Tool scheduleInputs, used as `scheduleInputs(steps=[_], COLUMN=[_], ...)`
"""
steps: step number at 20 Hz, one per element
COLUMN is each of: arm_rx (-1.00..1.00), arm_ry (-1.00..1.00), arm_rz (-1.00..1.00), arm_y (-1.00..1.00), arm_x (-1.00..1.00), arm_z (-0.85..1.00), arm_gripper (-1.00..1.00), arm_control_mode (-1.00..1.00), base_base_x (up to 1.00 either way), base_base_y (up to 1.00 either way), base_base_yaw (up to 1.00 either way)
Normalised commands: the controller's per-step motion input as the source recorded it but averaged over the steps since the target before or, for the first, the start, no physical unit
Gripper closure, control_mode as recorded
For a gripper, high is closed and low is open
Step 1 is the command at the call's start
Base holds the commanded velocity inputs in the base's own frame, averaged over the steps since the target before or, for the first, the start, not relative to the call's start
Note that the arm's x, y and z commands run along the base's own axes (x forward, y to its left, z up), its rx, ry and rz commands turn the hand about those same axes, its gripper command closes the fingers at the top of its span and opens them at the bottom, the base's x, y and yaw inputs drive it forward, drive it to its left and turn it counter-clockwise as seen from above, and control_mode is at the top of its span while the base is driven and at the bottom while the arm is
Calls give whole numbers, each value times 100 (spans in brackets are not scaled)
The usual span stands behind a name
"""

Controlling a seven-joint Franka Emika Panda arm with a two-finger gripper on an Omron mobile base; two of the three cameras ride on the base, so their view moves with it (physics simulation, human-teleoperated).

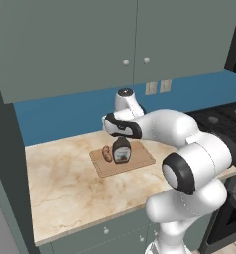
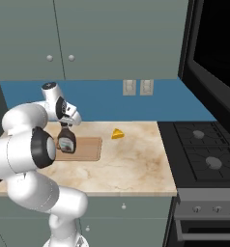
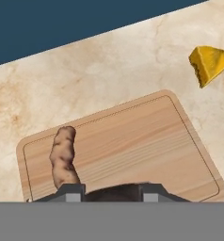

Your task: Retrieve the reheated potato from the microwave, then place the potato, cheese, and condiment on the cutting board.

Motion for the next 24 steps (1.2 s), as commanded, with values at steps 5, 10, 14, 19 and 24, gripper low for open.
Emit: scheduleInputs(steps=[5,10,14,19,24], arm_rx=[0,0,0,0,1], arm_ry=[0,0,0,0,0], arm_rz=[0,0,0,0,-1], arm_y=[3,1,0,0,-1], arm_x=[-7,-16,-7,0,-5], arm_z=[-9,-2,0,7,31], arm_gripper=[-100,-100,-100,-100,-100], arm_control_mode=[-100,-100,-100,-100,-100], base_base_x=[0,0,0,0,0], base_base_y=[0,0,0,0,0], base_base_yaw=[0,0,0,0,0])
